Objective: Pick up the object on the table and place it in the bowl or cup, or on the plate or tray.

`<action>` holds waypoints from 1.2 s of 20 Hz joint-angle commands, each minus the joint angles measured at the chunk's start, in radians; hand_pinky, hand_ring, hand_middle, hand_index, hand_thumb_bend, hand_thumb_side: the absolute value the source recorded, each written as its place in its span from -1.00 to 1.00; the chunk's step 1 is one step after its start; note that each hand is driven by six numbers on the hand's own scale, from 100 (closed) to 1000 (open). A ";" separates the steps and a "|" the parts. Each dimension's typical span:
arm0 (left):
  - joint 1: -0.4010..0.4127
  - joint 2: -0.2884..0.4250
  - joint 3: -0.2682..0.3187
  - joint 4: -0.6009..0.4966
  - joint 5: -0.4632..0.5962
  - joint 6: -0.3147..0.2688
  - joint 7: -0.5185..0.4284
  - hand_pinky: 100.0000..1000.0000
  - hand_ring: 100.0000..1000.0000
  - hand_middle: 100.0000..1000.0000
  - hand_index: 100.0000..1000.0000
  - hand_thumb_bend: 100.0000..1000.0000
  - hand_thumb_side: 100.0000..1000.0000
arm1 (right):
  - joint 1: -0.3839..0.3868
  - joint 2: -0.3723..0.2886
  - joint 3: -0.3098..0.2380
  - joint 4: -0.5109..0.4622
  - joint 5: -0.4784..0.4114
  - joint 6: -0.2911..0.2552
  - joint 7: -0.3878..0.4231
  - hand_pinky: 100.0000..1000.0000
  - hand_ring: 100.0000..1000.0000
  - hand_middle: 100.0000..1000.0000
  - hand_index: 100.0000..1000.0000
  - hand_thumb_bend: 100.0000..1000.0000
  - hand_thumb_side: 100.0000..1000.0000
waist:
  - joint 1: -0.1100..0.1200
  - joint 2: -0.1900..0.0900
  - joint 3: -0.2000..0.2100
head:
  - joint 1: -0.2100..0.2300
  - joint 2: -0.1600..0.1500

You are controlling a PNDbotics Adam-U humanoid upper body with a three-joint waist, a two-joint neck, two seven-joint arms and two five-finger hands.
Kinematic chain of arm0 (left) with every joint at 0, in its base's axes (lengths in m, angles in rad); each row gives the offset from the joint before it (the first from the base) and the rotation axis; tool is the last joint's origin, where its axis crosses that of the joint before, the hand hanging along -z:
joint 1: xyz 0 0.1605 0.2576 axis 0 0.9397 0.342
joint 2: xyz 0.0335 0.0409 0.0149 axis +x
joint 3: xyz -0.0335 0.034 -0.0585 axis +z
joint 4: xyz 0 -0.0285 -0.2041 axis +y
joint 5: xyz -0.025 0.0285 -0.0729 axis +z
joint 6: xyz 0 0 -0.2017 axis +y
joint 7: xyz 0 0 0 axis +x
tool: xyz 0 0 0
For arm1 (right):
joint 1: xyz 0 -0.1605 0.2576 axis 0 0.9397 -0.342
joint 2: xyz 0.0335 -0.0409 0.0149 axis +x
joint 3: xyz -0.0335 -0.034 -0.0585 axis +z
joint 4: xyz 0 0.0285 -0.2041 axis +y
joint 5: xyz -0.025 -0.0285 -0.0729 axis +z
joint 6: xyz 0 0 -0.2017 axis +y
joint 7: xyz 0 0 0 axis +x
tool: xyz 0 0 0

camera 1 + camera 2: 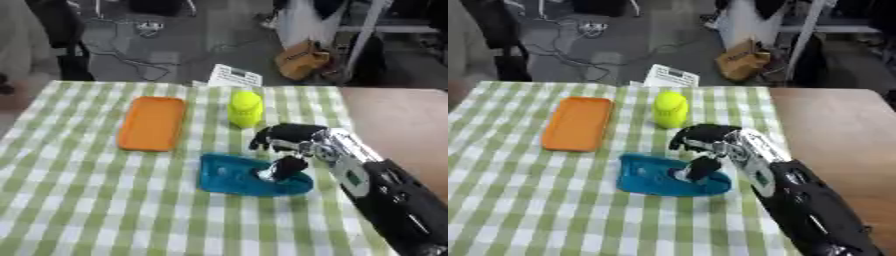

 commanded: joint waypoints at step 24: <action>-0.026 0.007 0.002 -0.013 0.003 -0.006 -0.003 0.30 0.32 0.40 0.59 -0.78 0.70 | 0.005 0.004 0.009 0.003 0.130 -0.023 -0.146 -0.38 -0.06 -0.05 0.23 -0.95 -0.98 | 0.026 0.013 0.016 | 0.010 -0.010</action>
